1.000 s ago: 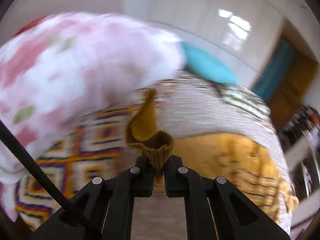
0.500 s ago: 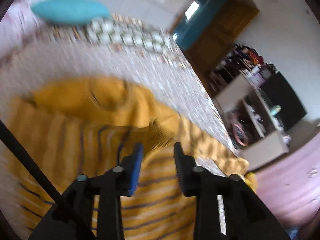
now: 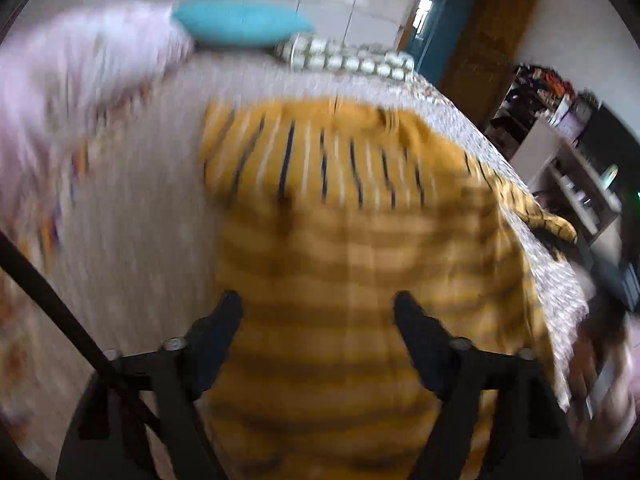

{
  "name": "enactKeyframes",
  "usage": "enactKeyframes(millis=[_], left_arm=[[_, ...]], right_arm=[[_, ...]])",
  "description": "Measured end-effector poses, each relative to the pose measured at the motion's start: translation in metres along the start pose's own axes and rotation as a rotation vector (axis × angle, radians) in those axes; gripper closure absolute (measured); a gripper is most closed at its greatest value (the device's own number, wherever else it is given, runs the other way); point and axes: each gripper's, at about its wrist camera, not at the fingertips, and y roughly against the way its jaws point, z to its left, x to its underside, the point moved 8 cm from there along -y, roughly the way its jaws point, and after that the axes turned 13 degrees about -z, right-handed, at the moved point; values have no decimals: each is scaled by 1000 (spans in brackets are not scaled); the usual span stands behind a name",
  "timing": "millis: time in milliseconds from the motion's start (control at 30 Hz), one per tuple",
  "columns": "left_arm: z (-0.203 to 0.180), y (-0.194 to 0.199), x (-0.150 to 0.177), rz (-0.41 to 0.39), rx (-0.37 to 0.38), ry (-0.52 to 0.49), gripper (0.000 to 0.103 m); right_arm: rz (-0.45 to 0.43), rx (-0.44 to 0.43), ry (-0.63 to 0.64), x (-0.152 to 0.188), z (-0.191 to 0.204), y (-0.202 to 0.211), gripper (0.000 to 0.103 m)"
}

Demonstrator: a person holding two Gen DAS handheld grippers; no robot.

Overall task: Fold small clothes
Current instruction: 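Grasp the sleeve cuff with the left tool and fold it across the body, then open the left tool and withdraw it from the folded sleeve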

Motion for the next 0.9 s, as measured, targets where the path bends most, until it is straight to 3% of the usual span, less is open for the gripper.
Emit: enactKeyframes(millis=[33,100,133,200,233,267,300,333,400,433,467,533,567,700,767,833,900], left_arm=[[3,0,16,22,14,16,58],[10,0,52,67,-13,9,74],[15,3,65,74,-32,16,76],[21,16,81,14,-22,55,76],[21,21,83,1,-19,61,76],[22,30,87,-8,-17,61,76],[22,35,88,-16,-14,59,76],[20,37,89,-21,-13,52,76],[19,42,92,-28,-24,26,76],[18,42,93,-31,-29,22,76],[19,44,95,-36,-34,22,76],[17,47,96,-45,-47,14,76],[15,48,95,-46,-55,6,76],[12,59,91,-45,-58,5,72],[9,73,88,-69,-35,27,56],[6,83,85,-94,-36,31,44],[2,92,82,-120,-43,27,40]], right_arm=[[-1,26,25,-10,3,-22,14],[34,72,57,-22,5,-64,14],[53,107,69,-24,2,-80,14],[118,204,93,-23,-9,-112,14],[153,228,91,-20,-12,-123,20],[190,235,85,-15,-14,-132,28],[225,221,78,-10,-13,-138,63],[262,179,67,-4,-10,-141,89],[260,159,60,-6,-9,-138,91],[247,180,42,-9,-16,-135,99],[244,240,21,-9,-29,-132,102],[235,367,-4,-9,-60,-125,102],[229,384,-19,-9,-69,-121,102],[154,221,-106,-21,-82,-74,100],[96,195,-127,-26,-99,-38,86],[28,242,-175,-29,-138,4,52],[-29,339,-248,-26,-192,45,43]])
